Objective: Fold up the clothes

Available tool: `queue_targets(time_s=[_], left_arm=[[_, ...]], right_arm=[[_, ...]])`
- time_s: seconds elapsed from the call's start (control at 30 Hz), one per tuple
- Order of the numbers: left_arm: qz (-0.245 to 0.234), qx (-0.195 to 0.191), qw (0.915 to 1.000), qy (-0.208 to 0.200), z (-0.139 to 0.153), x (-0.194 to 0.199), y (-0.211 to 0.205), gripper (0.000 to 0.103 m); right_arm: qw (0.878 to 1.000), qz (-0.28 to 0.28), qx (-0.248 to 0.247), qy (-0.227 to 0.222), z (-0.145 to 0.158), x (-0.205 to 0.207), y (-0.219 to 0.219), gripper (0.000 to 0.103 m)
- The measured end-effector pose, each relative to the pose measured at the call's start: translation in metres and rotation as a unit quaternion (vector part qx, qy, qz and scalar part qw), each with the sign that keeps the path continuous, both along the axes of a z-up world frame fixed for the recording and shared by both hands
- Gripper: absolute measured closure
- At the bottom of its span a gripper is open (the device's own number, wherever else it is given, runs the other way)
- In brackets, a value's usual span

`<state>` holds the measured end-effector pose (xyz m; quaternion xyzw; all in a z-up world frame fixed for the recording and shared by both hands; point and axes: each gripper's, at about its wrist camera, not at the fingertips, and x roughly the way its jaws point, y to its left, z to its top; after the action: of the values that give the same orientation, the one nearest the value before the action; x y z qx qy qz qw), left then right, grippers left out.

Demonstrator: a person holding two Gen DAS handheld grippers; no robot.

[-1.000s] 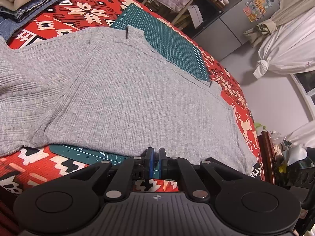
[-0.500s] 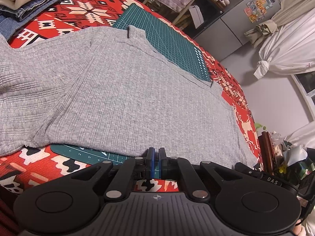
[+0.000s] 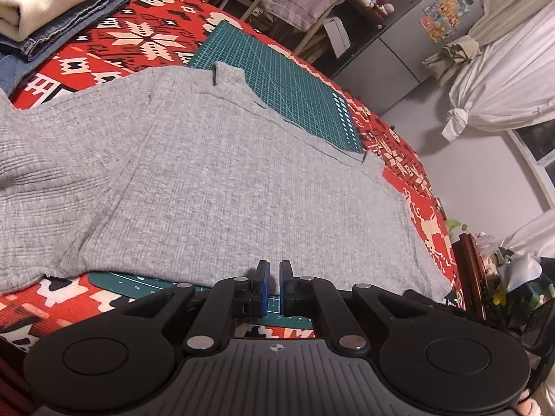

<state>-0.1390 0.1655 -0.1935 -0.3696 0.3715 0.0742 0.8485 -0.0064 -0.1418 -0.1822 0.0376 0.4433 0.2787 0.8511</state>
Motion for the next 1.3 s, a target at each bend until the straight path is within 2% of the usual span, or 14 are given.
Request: queue_targets(time_s=[0.17,0.33,0.77,0.9,1.1,1.3], left_arm=[[0.018,0.003,0.9998,0.008,-0.002,-0.003,0.005,0.099],[0.024,0.006,0.9996,0.015,-0.003,-0.005,0.008,0.099],[0.040,0.016,0.9990,0.010,0.002,-0.012,0.014,0.099],[0.068,0.026,0.9971,0.023,0.006,-0.019,0.025,0.099],[0.125,0.022,0.9907,0.050,0.006,-0.039,0.046,0.099],[0.164,0.038,0.9843,0.054,0.011,-0.053,0.063,0.099]], right_arm=[[0.998,0.070,-0.004,-0.010,-0.001,-0.018,0.042,0.092],[0.994,0.106,-0.011,-0.024,0.003,-0.030,0.063,0.092],[0.999,0.029,-0.018,-0.022,0.000,-0.002,0.021,0.092],[0.999,0.025,-0.019,-0.024,0.001,0.002,0.017,0.092],[0.999,0.035,-0.016,-0.024,0.002,-0.001,0.020,0.091],[0.999,0.043,-0.015,-0.024,0.001,-0.003,0.024,0.091]])
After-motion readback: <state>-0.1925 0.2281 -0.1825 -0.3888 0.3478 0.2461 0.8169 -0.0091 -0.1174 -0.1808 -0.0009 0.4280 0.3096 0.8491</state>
